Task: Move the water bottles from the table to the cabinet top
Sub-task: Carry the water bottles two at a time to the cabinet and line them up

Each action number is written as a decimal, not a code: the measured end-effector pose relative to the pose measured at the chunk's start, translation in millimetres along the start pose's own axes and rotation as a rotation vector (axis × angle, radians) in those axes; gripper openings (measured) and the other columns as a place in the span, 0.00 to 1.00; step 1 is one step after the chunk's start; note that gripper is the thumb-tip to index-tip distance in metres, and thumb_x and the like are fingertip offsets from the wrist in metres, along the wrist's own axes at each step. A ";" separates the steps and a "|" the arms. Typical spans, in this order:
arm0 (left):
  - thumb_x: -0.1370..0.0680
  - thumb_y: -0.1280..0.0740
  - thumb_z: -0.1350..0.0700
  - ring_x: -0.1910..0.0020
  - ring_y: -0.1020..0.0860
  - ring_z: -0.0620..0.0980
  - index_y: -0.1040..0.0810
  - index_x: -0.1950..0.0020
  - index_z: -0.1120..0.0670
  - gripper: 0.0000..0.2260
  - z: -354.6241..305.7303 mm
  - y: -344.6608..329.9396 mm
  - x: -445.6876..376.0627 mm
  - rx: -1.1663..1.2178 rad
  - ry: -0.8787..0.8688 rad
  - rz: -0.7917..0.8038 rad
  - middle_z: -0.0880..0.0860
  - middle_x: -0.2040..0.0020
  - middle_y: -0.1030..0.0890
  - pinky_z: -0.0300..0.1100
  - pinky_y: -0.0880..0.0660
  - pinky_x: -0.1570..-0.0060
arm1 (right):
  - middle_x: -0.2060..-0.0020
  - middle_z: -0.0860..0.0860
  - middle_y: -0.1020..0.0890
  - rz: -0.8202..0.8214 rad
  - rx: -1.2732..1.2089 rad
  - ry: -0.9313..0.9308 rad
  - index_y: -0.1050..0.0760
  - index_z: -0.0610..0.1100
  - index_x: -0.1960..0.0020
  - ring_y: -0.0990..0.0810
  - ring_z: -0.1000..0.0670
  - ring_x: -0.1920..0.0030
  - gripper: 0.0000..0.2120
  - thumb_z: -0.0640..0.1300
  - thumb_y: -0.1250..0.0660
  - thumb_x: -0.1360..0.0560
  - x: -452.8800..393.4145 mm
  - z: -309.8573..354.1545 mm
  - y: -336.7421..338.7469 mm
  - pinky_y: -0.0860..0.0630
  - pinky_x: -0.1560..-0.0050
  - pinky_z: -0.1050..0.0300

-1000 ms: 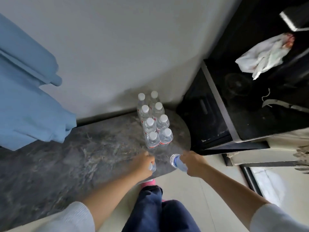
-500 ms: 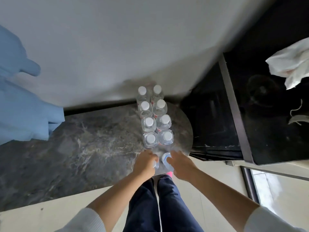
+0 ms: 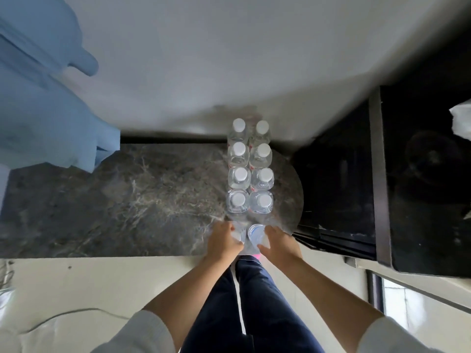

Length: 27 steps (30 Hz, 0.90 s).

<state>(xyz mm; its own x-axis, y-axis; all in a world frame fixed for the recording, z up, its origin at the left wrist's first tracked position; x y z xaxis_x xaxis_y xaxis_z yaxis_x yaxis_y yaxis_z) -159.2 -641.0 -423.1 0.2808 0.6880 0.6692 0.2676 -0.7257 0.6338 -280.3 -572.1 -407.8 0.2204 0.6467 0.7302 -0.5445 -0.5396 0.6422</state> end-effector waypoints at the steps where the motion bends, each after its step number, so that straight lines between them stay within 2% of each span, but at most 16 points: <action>1: 0.27 0.33 0.60 0.41 0.26 0.52 0.26 0.42 0.60 0.14 -0.2 0.5 -0.8 0.018 0.011 -0.012 0.56 0.40 0.25 0.37 0.31 0.44 | 0.38 0.45 0.26 0.000 0.008 0.009 0.34 0.40 0.36 0.23 0.43 0.41 0.19 0.49 0.40 0.22 -1.3 0.5 2.5 0.27 0.46 0.54; 7: 0.27 0.33 0.61 0.39 0.25 0.52 0.27 0.38 0.58 0.17 -9.0 4.8 -6.4 0.059 0.052 -0.023 0.55 0.37 0.26 0.38 0.30 0.38 | 0.40 0.45 0.24 -0.010 0.031 0.048 0.33 0.40 0.39 0.22 0.43 0.43 0.16 0.47 0.39 0.23 -8.1 4.8 10.8 0.26 0.47 0.54; 14: 0.27 0.32 0.62 0.39 0.25 0.51 0.27 0.40 0.59 0.16 -21.5 4.2 -14.0 0.060 0.055 -0.025 0.54 0.37 0.27 0.38 0.30 0.42 | 0.41 0.45 0.25 0.001 0.048 0.078 0.34 0.40 0.39 0.23 0.43 0.43 0.15 0.46 0.39 0.22 -15.3 4.5 18.8 0.27 0.47 0.54; 22: 0.27 0.32 0.62 0.41 0.25 0.52 0.28 0.40 0.60 0.16 -21.3 5.3 -15.4 0.038 0.033 0.008 0.55 0.38 0.27 0.40 0.29 0.43 | 0.38 0.46 0.27 0.022 0.095 0.138 0.35 0.41 0.35 0.24 0.43 0.40 0.19 0.47 0.38 0.22 -22.2 2.9 19.2 0.26 0.41 0.50; 27: 0.27 0.33 0.62 0.38 0.27 0.53 0.30 0.36 0.59 0.19 -24.4 7.2 -14.5 -0.022 0.028 0.080 0.57 0.35 0.30 0.42 0.29 0.39 | 0.37 0.45 0.28 0.003 0.095 0.131 0.37 0.41 0.34 0.24 0.44 0.39 0.20 0.47 0.39 0.22 -20.9 2.5 17.7 0.26 0.41 0.53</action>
<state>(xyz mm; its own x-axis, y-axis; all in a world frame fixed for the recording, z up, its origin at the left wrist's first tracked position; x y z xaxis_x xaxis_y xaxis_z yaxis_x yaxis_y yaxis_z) -183.8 -656.3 -418.8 0.2740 0.6281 0.7283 0.2252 -0.7782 0.5863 -292.5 -596.5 -411.1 0.1083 0.7061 0.6998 -0.4643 -0.5865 0.6637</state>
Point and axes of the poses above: each hand's wrist, its own x-axis away from the middle knuckle, its own y-axis out of the back of the hand, z = x × y, the point moved 3 cm from there along -x, towards the middle knuckle
